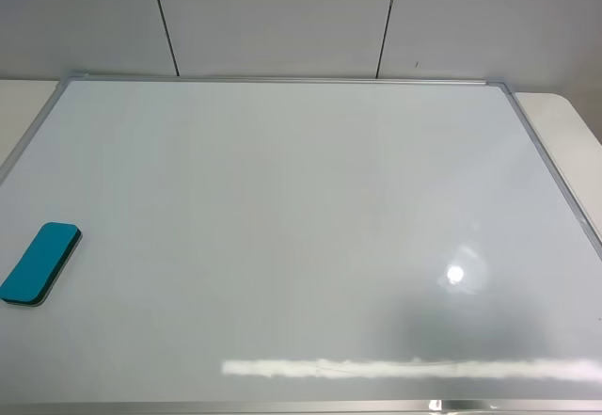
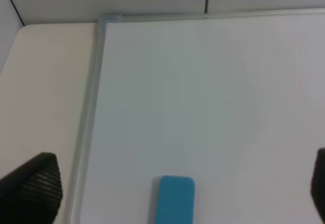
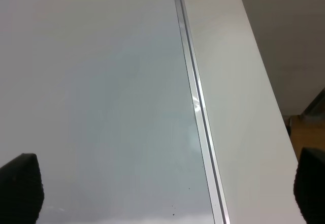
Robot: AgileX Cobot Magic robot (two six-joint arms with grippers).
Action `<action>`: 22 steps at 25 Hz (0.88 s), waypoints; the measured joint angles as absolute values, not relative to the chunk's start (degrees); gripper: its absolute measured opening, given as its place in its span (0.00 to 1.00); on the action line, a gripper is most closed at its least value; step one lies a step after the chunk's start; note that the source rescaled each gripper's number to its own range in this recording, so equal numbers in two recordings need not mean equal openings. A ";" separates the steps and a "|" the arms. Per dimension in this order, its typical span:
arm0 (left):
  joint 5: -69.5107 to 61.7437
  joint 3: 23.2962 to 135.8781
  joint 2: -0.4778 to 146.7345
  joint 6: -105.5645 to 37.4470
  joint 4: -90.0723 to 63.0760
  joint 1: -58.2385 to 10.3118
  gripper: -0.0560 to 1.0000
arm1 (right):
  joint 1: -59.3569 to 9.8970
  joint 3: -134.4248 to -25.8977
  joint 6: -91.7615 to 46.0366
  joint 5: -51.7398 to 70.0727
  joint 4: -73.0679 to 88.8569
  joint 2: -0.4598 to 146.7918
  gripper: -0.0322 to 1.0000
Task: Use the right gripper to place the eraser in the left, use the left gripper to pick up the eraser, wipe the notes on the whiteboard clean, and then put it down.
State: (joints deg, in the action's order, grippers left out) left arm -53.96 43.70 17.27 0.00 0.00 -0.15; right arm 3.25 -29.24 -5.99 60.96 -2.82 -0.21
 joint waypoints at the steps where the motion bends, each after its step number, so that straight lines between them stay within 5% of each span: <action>1: -55.45 43.70 15.44 0.00 0.00 -0.15 1.00 | 3.25 -29.24 -5.99 60.96 -2.82 -0.21 0.99; 12: -64.59 43.12 -0.33 0.00 0.00 -0.15 1.00 | 3.25 -29.24 -5.99 60.96 -2.82 -0.21 0.99; 22: -61.03 29.15 -0.40 0.38 -1.89 -0.15 1.00 | 3.25 -29.24 -5.99 60.96 -2.82 -0.21 0.99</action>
State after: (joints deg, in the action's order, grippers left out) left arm -61.03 29.15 -0.40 0.38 -1.89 -0.15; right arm 3.25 -29.24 -5.99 60.96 -2.82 -0.21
